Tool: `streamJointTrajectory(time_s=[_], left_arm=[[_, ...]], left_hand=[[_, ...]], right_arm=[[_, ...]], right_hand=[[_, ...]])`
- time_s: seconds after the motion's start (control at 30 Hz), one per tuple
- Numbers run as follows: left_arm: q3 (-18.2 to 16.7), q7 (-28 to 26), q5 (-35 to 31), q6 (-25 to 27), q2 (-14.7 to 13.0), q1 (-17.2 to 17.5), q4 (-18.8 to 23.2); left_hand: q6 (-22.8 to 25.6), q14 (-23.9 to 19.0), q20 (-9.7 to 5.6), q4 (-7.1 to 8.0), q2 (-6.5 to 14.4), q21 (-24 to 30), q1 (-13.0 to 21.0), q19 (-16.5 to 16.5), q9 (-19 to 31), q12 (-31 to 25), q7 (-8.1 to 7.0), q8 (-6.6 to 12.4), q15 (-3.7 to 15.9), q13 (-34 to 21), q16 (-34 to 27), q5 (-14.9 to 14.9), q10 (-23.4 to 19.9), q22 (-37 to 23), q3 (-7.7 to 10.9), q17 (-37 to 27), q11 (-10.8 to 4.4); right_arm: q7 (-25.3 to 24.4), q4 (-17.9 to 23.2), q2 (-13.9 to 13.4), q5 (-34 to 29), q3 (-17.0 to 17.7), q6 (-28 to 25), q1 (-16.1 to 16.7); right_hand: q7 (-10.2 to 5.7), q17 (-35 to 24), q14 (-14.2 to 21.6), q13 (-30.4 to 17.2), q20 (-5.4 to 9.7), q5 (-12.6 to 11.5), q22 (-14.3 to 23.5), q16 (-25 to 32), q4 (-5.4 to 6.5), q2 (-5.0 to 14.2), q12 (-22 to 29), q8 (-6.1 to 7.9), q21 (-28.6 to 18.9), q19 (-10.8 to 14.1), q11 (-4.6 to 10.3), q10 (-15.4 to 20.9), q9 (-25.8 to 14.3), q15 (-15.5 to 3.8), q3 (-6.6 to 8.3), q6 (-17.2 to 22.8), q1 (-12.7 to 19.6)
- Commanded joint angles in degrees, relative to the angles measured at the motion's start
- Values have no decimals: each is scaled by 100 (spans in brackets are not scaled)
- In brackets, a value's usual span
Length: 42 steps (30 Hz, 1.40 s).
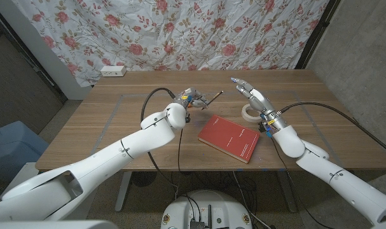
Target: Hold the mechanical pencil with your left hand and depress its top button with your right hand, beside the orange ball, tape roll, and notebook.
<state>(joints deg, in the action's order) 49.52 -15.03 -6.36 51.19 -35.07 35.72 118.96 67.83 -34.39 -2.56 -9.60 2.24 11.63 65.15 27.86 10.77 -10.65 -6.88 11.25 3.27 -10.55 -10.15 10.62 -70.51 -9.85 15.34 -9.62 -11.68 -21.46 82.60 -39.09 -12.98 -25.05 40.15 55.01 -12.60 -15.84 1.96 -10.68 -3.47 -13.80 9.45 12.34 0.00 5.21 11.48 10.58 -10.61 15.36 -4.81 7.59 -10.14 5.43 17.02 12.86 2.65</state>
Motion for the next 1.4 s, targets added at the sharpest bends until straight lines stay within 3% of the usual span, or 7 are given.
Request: streamJointTrajectory(time_s=[0.03,0.17,0.3,0.47,0.87,1.4], left_arm=[[445,528,-333,392,-275,-424,203],[561,819,-418,374,-503,-547,315],[558,982,-462,430,-608,-579,384],[646,1243,-578,375,-720,-736,370],[1014,2088,-1217,-204,-918,-1237,114],[1012,3085,-2363,-908,-996,-1309,-97]], left_hand=[[25,-11,-488,11,52,-11,23,-14,21,-29,-17,35,906,-19,-4,42,-93,-21,-25,1,-123],[12,-11,-491,11,55,-13,25,-19,20,-28,-18,30,910,-19,-5,43,-89,-21,-28,1,-124],[8,-11,-497,12,57,-15,25,-25,20,-27,-25,28,912,-19,-5,43,-84,-21,-30,0,-125],[3,-8,-499,13,59,-18,26,-35,20,-25,-25,27,915,-19,-4,43,-76,-20,-33,0,-126],[-3,-3,-503,15,65,-22,25,-48,20,-25,-41,26,918,-20,-3,42,-65,-19,-42,-1,-126],[3,-4,-511,14,70,-29,30,-74,18,-26,-66,30,927,-21,-5,42,-56,-17,-52,-3,-127]], right_arm=[[276,-24,8,459,199,-21,99],[390,2,24,677,251,-93,140],[549,57,37,979,297,-214,189],[757,140,40,1331,346,-399,218],[935,271,51,1898,515,-816,263],[826,167,179,2105,593,-939,286]], right_hand=[[2,-6,0,-10,-1,-13,14,45,1,6,47,-8,-31,20,11,45,2,17,62,-23,11],[9,-3,-36,-10,-13,-12,14,29,-6,2,38,-16,-25,11,0,38,2,-11,66,-49,18],[22,32,-121,-6,155,-13,11,-19,-41,10,6,-9,-22,16,92,3,5,-186,105,-46,67],[76,58,-107,0,256,-11,7,-23,-57,12,5,-16,-19,30,179,38,6,-324,126,-69,83],[193,75,-101,7,288,-3,4,-21,-33,21,-10,-41,-4,7,157,40,7,-329,129,-185,46],[247,89,-28,11,297,4,2,3,-11,18,-4,-18,-7,27,138,90,8,-332,125,-162,10]])
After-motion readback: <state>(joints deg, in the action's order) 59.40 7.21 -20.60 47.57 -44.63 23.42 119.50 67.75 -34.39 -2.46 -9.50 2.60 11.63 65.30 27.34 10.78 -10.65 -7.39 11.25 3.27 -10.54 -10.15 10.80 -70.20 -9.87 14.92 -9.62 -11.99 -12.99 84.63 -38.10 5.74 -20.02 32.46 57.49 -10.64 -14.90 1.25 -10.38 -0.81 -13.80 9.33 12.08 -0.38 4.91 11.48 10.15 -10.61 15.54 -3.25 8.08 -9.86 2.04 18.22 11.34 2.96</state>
